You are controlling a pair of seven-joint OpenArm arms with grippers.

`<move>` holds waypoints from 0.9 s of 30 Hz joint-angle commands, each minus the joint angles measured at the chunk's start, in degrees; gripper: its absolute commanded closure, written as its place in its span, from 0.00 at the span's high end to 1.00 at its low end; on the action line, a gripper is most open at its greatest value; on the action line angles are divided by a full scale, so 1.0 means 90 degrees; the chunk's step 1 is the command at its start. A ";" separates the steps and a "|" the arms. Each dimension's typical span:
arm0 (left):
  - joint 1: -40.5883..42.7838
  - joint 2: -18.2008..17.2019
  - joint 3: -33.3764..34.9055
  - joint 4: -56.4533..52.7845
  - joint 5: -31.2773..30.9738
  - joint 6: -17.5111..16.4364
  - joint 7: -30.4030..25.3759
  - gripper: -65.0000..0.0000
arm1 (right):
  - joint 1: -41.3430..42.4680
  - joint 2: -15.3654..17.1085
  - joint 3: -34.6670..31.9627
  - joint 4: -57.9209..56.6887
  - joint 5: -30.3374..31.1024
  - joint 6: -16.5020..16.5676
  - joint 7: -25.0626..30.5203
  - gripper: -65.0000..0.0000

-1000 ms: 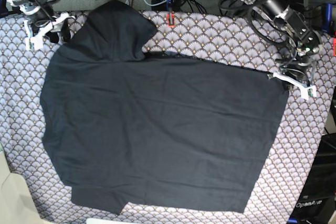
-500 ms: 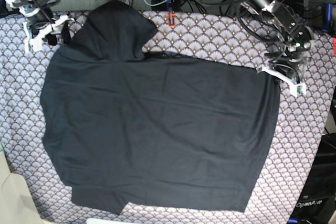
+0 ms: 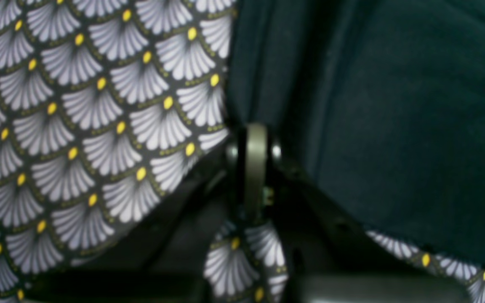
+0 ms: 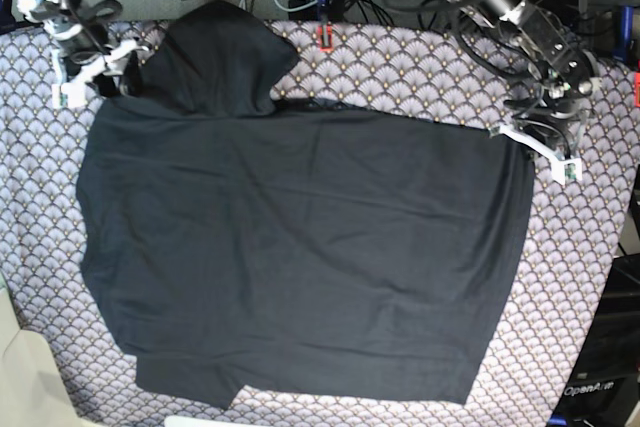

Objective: Fold the T-shirt properly
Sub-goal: 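Grasp the shirt's shoulder corners with both grippers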

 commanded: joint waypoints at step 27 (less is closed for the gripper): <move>-0.0083 -0.0065 0.0008 0.0142 0.0001 0.0013 -0.0044 0.00 | -0.0744 -0.0339 -0.0201 -0.0026 0.0075 0.0057 0.0144 0.43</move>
